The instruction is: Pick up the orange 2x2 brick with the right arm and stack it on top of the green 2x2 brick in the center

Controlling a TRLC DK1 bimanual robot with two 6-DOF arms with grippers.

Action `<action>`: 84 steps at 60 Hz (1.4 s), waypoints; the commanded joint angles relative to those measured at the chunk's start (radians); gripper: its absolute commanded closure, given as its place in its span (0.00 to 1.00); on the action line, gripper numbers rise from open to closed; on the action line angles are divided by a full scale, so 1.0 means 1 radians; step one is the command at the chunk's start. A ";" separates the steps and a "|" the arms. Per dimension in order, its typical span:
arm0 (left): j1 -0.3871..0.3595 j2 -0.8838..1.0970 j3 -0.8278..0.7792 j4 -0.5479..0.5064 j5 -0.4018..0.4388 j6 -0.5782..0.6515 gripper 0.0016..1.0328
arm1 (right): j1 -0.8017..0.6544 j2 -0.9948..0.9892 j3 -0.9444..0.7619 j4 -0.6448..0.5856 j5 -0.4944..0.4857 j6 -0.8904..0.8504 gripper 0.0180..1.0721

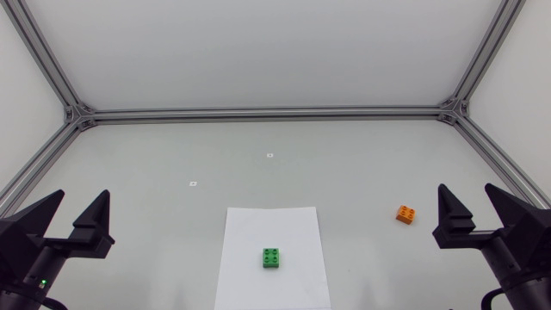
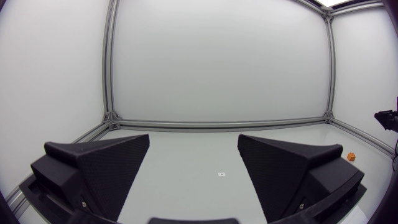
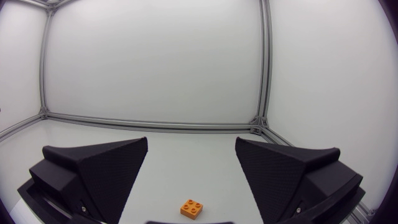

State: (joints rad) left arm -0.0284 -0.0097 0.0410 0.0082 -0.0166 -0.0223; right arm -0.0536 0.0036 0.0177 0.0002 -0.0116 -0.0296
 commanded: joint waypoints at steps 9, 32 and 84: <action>0.002 -0.006 -0.041 -0.010 0.001 0.005 0.04 | -0.002 -0.010 -0.019 -0.003 -0.002 0.007 0.04; 0.002 -0.006 -0.041 -0.010 0.001 0.005 0.04 | 0.000 -0.011 -0.002 0.029 -0.001 0.005 0.04; 0.002 -0.006 -0.041 -0.010 0.001 0.005 0.04 | -0.025 0.667 0.544 -0.011 -0.019 0.007 0.04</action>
State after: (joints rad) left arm -0.0284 -0.0097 0.0410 0.0082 -0.0166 -0.0227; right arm -0.0616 0.5972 0.5064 0.0093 -0.0231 -0.0292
